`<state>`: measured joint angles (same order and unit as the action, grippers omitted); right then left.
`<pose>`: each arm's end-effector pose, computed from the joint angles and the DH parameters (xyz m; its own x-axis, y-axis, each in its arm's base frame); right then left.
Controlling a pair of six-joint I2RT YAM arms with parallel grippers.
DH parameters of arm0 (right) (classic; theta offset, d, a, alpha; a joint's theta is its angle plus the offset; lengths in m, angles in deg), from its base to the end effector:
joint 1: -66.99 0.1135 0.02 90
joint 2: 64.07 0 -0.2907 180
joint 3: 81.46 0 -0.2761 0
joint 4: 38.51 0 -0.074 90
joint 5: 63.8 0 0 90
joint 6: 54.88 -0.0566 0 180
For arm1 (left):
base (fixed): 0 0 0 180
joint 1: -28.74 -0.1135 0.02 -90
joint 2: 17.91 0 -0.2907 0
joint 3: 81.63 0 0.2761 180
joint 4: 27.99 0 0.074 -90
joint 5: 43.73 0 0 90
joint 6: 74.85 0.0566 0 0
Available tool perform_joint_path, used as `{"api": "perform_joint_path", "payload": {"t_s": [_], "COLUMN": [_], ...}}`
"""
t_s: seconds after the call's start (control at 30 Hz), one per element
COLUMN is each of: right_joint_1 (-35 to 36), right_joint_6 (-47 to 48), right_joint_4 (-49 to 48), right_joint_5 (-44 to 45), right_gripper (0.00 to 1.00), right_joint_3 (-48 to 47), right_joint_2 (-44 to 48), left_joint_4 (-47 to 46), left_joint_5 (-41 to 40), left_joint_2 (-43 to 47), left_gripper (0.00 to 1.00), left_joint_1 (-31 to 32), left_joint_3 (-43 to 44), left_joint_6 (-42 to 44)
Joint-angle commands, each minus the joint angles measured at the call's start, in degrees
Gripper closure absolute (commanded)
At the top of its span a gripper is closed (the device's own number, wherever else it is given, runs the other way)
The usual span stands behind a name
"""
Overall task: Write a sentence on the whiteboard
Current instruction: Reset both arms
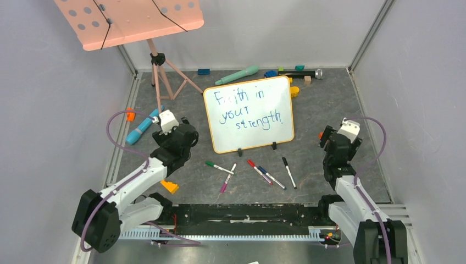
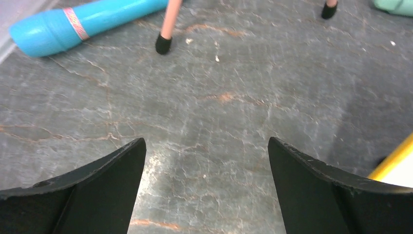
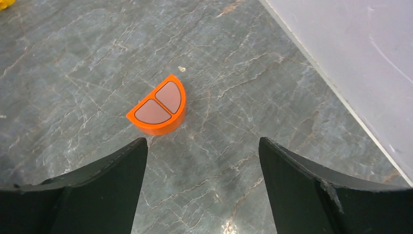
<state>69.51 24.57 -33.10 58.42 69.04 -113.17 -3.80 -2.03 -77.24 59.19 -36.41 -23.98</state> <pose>0.2014 -0.0213 0.1891 -0.3337 0.1404 -0.9322 0.5153 0.8552 -0.0557 0.2172 -0.0787 0.2270 -0.3084 -0.3057 -0.9008 -0.4675 0.8734 -0.1363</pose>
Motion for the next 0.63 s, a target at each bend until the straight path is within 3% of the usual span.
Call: {"api": "perform_joint_path", "payload": {"t_s": [0.0, 0.17, 0.27, 0.6], "right_joint_1": [-1.73, -1.69, -1.73, -1.60], "right_joint_6": [7.48, 9.05, 9.30, 10.02], "right_joint_4": [-17.18, -36.37, -47.11, -50.89], "right_joint_5": [-8.37, -11.79, -12.93, -10.47], "right_gripper": [0.15, 0.14, 0.13, 0.10], "right_joint_3": [5.68, 15.97, 20.50, 19.65], "right_joint_2": [0.54, 0.45, -4.12, -9.76], "left_joint_4": [-5.07, -14.84, -19.03, -25.90], "left_joint_5": [-9.34, -11.79, -12.27, -9.32], "left_joint_2": [-1.82, -5.35, -7.46, -9.15], "left_gripper": [0.00, 0.00, 0.00, 0.00], "left_joint_1": [-0.40, -1.23, -2.55, -4.22], "left_joint_3": [2.43, 2.57, 2.32, -0.05], "left_joint_6": [0.59, 9.67, 14.13, 19.02]}}
